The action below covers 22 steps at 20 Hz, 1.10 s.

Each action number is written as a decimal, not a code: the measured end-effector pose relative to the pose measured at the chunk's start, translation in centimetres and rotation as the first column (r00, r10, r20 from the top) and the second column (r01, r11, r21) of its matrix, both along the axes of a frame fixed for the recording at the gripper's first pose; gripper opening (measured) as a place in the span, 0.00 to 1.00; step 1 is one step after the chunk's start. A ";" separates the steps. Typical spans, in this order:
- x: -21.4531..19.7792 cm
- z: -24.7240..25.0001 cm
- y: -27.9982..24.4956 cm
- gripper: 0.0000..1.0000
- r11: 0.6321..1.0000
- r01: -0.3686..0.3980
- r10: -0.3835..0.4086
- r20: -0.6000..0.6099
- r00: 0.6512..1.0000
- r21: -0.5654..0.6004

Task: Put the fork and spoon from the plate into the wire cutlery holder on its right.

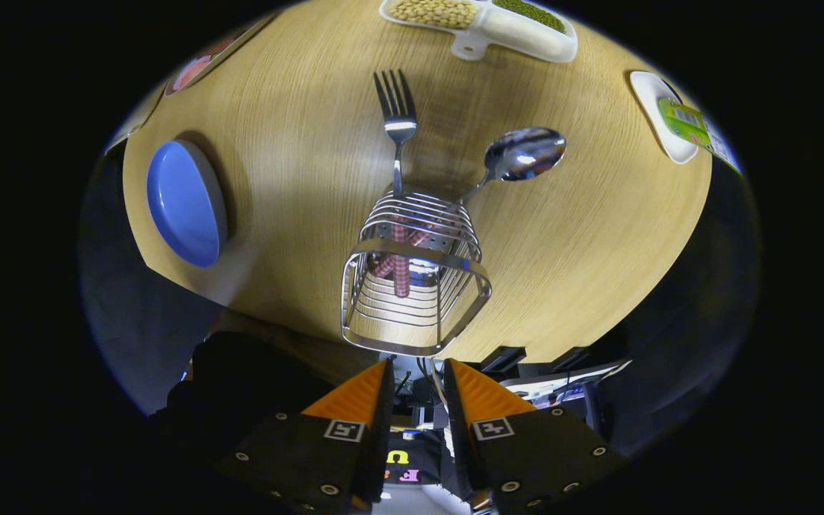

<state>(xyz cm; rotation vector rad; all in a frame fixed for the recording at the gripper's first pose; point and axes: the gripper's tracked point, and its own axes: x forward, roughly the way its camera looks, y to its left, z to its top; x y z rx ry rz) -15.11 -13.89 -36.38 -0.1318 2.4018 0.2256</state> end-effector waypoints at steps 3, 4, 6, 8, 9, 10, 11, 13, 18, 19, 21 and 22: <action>-0.1 0.7 0.6 0.42 0.999 0.037 -0.039 0.059 0.998 0.026; -0.2 0.9 0.6 0.42 0.999 0.045 -0.047 0.093 0.994 0.030; 0.3 1.3 0.8 0.44 0.997 0.071 -0.076 0.181 0.980 0.034; 1.1 1.7 1.4 0.52 0.993 0.110 -0.120 0.286 0.951 0.050; 1.5 1.9 1.7 0.54 0.989 0.135 -0.148 0.339 0.929 0.062; 1.6 2.3 1.9 0.58 0.984 0.167 -0.179 0.390 0.903 0.065; 2.0 2.9 2.2 0.58 0.978 0.190 -0.207 0.438 0.875 0.082; 2.9 3.1 3.7 0.59 0.958 0.248 -0.286 0.512 0.810 0.143; 4.3 5.3 5.3 0.71 0.925 0.305 -0.369 0.715 0.593 0.225; 5.0 5.9 5.5 0.72 0.923 0.303 -0.370 0.764 0.529 0.237; 6.0 7.1 5.2 0.81 0.923 0.303 -0.347 0.850 0.395 0.236; 6.2 7.9 5.3 0.87 0.917 0.318 -0.345 0.880 0.328 0.241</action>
